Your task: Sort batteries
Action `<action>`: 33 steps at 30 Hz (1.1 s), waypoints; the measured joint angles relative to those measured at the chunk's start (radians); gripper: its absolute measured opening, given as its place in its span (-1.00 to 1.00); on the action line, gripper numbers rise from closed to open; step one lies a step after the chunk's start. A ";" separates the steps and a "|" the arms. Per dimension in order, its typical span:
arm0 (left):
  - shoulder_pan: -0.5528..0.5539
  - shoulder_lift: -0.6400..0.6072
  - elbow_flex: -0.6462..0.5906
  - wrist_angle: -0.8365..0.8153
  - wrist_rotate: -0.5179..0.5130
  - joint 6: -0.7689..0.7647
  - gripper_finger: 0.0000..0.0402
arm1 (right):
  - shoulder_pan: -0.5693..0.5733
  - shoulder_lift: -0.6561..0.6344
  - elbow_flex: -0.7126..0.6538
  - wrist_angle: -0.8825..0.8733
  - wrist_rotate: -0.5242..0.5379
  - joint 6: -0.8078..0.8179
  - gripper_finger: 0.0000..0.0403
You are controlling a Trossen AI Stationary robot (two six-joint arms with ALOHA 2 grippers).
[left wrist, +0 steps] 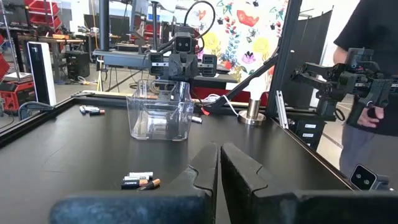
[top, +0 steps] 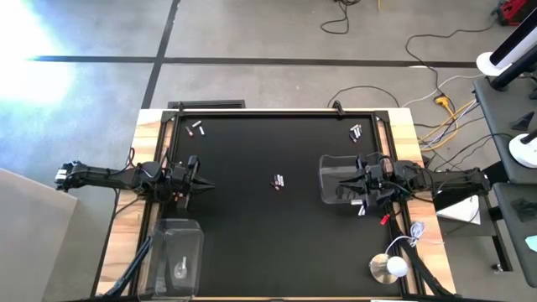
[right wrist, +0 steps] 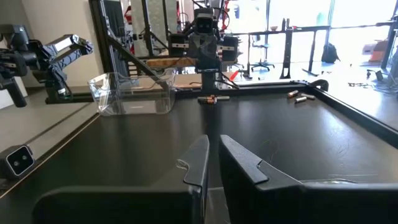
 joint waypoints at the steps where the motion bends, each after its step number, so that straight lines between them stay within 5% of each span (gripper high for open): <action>1: 0.000 0.000 0.000 0.000 0.000 0.000 -0.99 | 0.000 0.000 0.000 0.000 0.000 0.000 -0.86; 16: 0.000 0.000 0.000 0.000 0.000 0.000 -0.99 | 0.000 0.000 0.000 0.028 0.007 0.012 -0.86; 20: 0.000 0.000 0.000 0.000 0.000 0.000 -0.99 | 0.000 0.000 0.000 0.104 0.028 0.321 -0.86; 23: 0.000 0.000 0.000 0.000 0.000 0.000 -0.99 | -0.002 0.013 0.003 0.125 0.158 0.486 -0.86; 28: 0.000 0.000 0.000 0.001 0.000 0.000 -0.99 | -0.002 0.117 0.143 -0.073 0.265 0.547 -0.86; 30: 0.000 0.001 0.000 0.001 0.000 0.000 -0.99 | -0.002 0.209 0.262 -0.260 0.371 0.720 -0.86; 33: 0.000 0.001 0.000 0.001 0.000 0.000 -0.99 | -0.002 0.385 0.443 -0.559 0.393 0.824 -0.86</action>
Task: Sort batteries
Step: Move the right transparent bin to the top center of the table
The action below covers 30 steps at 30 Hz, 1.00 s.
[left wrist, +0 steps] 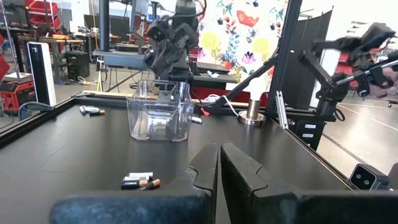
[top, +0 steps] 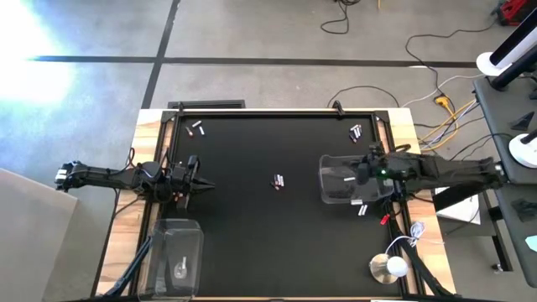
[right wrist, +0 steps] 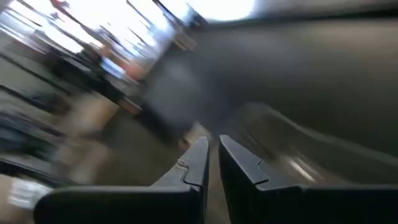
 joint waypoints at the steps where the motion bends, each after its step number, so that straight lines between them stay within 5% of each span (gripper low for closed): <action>1: 0.000 0.001 0.000 0.000 0.000 0.000 -0.99 | 0.000 0.062 0.061 -0.059 -0.007 -0.001 -0.86; 11: 0.000 0.003 0.000 0.000 0.000 0.000 -0.99 | 0.041 0.736 0.622 -0.401 -0.132 0.262 -0.84; 16: 0.000 0.005 0.000 0.001 0.000 0.000 -0.99 | 0.025 0.985 0.815 -0.410 -0.263 0.338 -0.61; 24: 0.000 0.007 0.000 0.000 0.000 0.000 -0.99 | -0.005 1.170 1.031 -0.750 -0.231 0.435 -0.04; 30: 0.000 0.010 0.000 0.000 0.000 0.000 -0.99 | 0.000 1.191 1.003 -0.771 -0.264 0.507 0.06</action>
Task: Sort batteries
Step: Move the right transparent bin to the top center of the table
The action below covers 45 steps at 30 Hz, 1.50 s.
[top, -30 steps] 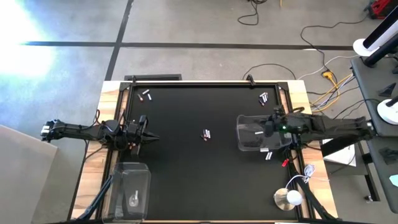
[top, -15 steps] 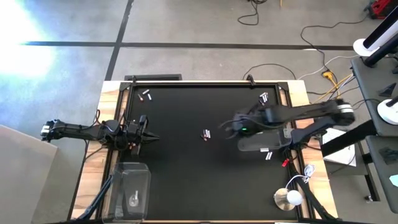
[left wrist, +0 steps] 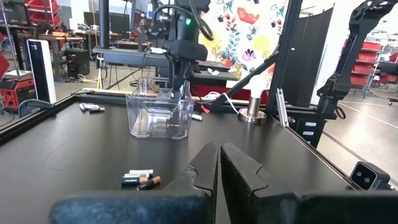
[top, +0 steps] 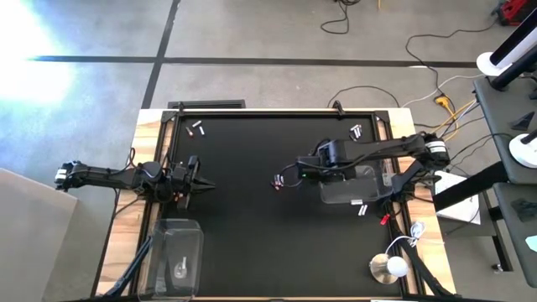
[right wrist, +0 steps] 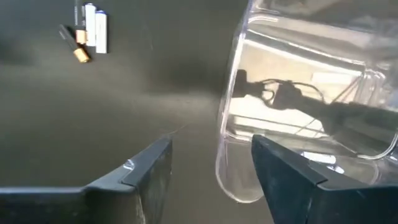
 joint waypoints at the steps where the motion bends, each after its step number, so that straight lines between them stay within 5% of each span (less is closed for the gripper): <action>1: 0.000 0.000 0.000 0.000 0.000 0.000 -0.99 | -0.001 0.000 -0.010 0.000 0.000 0.011 0.06; 19: 0.000 0.001 0.000 0.000 0.000 0.000 -0.99 | -0.061 0.009 -0.289 0.301 -0.134 0.002 -0.19; 30: 0.000 0.002 0.000 0.000 0.000 0.000 -0.99 | -0.056 0.000 -0.380 0.355 -0.149 0.039 -0.61; 36: 0.000 0.003 0.000 0.000 0.000 0.000 -0.99 | -0.040 -0.005 -0.333 0.332 -0.103 0.031 -0.91; 45: 0.000 0.005 0.000 0.000 0.000 0.000 -0.99 | 0.075 -0.018 -0.002 0.025 0.014 0.115 -0.95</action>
